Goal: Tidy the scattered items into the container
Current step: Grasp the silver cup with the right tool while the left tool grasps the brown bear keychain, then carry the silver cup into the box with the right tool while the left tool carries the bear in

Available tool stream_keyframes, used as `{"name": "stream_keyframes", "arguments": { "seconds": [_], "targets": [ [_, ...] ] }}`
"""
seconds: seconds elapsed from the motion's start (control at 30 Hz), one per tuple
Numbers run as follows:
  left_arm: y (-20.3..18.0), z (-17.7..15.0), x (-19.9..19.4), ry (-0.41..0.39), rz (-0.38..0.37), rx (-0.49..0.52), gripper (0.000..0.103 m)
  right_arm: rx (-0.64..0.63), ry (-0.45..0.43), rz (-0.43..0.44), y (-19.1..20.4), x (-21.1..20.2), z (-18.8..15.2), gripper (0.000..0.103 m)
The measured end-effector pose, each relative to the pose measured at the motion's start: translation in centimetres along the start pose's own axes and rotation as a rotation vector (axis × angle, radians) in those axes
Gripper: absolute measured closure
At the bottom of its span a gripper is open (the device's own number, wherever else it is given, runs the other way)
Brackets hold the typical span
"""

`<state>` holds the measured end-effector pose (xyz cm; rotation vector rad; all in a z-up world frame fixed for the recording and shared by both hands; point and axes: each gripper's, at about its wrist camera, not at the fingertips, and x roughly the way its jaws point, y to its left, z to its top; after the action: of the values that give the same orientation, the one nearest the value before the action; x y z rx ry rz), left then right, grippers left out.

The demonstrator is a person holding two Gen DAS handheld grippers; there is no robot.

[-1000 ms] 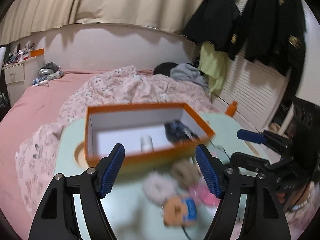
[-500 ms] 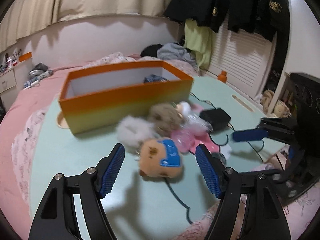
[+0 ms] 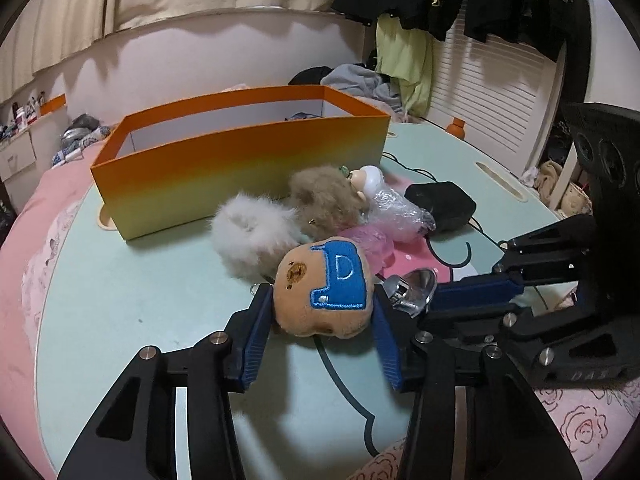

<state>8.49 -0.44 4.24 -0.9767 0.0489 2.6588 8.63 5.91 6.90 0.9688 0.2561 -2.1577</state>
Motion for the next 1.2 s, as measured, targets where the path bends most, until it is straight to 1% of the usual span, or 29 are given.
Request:
{"name": "stream_keyframes", "arguments": {
  "seconds": [0.07, 0.17, 0.23, 0.3, 0.4, 0.53, 0.57, 0.6, 0.63, 0.67, 0.7, 0.73, 0.8, 0.9, 0.93, 0.97, 1.0, 1.03, 1.2],
  "targets": [
    [-0.2, 0.1, -0.5, -0.017, -0.004, 0.004, 0.056, 0.007, -0.024, -0.006, 0.0, -0.4, -0.1, 0.091],
    [0.1, 0.4, -1.4, -0.036, -0.047, -0.01, 0.056, 0.026, -0.067, -0.018, -0.2, -1.1, -0.2, 0.101],
    [0.2, 0.6, -1.9, -0.047, -0.062, -0.016, 0.056, 0.046, -0.097, -0.009, -0.5, -1.8, -0.4, 0.101],
    [0.2, 0.6, -2.2, -0.055, -0.047, -0.005, 0.056, 0.07, -0.11, -0.004, -0.9, -2.0, -0.4, 0.101],
    [0.5, 0.6, -1.9, -0.046, -0.035, -0.005, 0.056, 0.103, -0.114, 0.005, -1.5, -1.9, -0.3, 0.101],
    [0.7, 0.2, -1.4, -0.033, -0.032, -0.012, 0.056, 0.106, -0.117, 0.003, -1.5, -2.0, -0.2, 0.099],
    [0.6, 0.2, -1.4, -0.034, -0.036, -0.012, 0.056, 0.106, -0.119, -0.002, -1.5, -2.1, -0.3, 0.095],
    [0.5, 0.1, -1.5, -0.037, -0.039, -0.012, 0.056, 0.105, -0.122, -0.005, -1.5, -2.2, -0.3, 0.078],
    [0.5, 0.2, -1.7, -0.044, -0.041, -0.013, 0.056, 0.104, -0.126, -0.013, -1.5, -2.3, -0.4, 0.063],
    [0.5, 0.2, -2.0, -0.054, -0.043, -0.015, 0.056, 0.102, -0.134, -0.026, -1.5, -2.5, -0.4, 0.038],
    [0.6, 0.4, -2.3, -0.065, -0.047, -0.016, 0.056, 0.098, -0.143, -0.037, -1.4, -2.7, -0.3, 0.028],
    [0.7, 0.5, -2.6, -0.073, -0.049, -0.017, 0.056, 0.092, -0.144, -0.04, -1.3, -2.8, -0.2, 0.028],
    [1.0, 0.7, -3.1, -0.086, -0.053, -0.026, 0.056, 0.073, -0.115, -0.034, -1.2, -2.3, 0.2, 0.028],
    [1.4, 0.8, -3.6, -0.099, -0.049, -0.034, 0.056, 0.041, -0.028, -0.036, -0.9, -0.3, 1.0, 0.028],
    [1.6, 0.9, -3.7, -0.102, -0.047, -0.036, 0.056, 0.031, -0.006, -0.041, -0.7, 0.2, 1.1, 0.03],
    [1.7, 1.0, -3.8, -0.105, -0.046, -0.038, 0.056, 0.019, 0.015, -0.046, -0.6, 0.8, 1.2, 0.042],
    [1.8, 1.0, -3.9, -0.107, -0.044, -0.04, 0.056, 0.007, 0.027, -0.051, -0.4, 1.2, 1.3, 0.063],
    [1.9, 1.0, -3.9, -0.11, -0.044, -0.043, 0.056, 0.001, 0.024, -0.057, -0.4, 1.2, 1.3, 0.069],
    [2.1, 1.0, -3.7, -0.109, -0.045, -0.053, 0.056, 0.043, -0.015, -0.035, -1.1, 0.5, 0.3, 0.069]
  ]
}}
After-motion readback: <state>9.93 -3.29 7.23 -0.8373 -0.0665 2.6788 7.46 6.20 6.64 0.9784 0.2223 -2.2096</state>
